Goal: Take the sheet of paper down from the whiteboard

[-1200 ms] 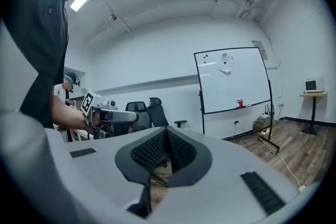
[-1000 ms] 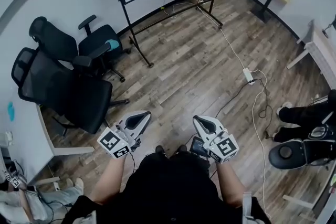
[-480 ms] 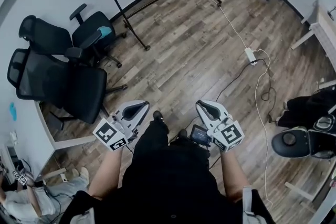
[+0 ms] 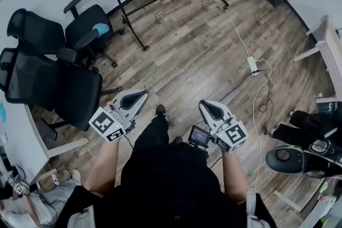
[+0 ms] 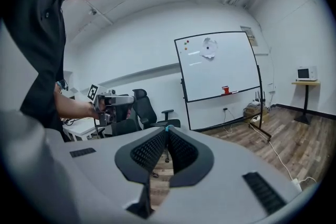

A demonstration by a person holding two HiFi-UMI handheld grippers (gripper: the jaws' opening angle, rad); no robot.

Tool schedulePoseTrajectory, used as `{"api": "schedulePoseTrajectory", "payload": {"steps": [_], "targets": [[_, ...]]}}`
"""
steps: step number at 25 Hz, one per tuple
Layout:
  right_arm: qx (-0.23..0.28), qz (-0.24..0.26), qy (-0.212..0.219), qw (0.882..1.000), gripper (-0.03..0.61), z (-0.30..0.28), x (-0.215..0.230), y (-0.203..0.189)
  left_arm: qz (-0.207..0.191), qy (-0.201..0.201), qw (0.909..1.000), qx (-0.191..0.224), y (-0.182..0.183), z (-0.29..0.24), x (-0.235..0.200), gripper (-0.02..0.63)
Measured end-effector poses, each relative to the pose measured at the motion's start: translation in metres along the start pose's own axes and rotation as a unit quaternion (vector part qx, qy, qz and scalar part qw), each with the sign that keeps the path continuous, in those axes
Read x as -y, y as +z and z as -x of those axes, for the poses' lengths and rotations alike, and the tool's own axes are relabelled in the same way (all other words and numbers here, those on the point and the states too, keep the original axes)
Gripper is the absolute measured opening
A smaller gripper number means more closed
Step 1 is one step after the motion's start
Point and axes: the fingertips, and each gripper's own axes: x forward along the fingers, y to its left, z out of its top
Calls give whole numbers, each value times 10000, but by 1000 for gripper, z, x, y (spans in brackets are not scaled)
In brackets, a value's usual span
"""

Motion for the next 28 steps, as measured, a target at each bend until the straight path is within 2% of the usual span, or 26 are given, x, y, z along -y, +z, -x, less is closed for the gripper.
{"api": "schedulePoseTrajectory", "payload": {"steps": [4,7,14,19,24,28], "targets": [[-218,33,53,9997,21,-53,29,22,211,21,9996,190,18,-10,-61,11],[-295,-93,21,9995,21,-85,44,36,383,-37,9991,185,19,-15,-101,11],[-395,-27,-20,9992,21,-137,79,58,715,-275,9970,100,11,-49,-154,11],[-302,-175,-30,9994,21,-157,131,71,643,-423,9970,43,18,-98,-178,11],[-67,-76,224,9997,21,-191,202,106,617,-202,9979,-6,37,-168,-223,11],[68,45,504,9987,21,-212,267,138,450,-103,9989,21,75,-238,-248,11]]}}
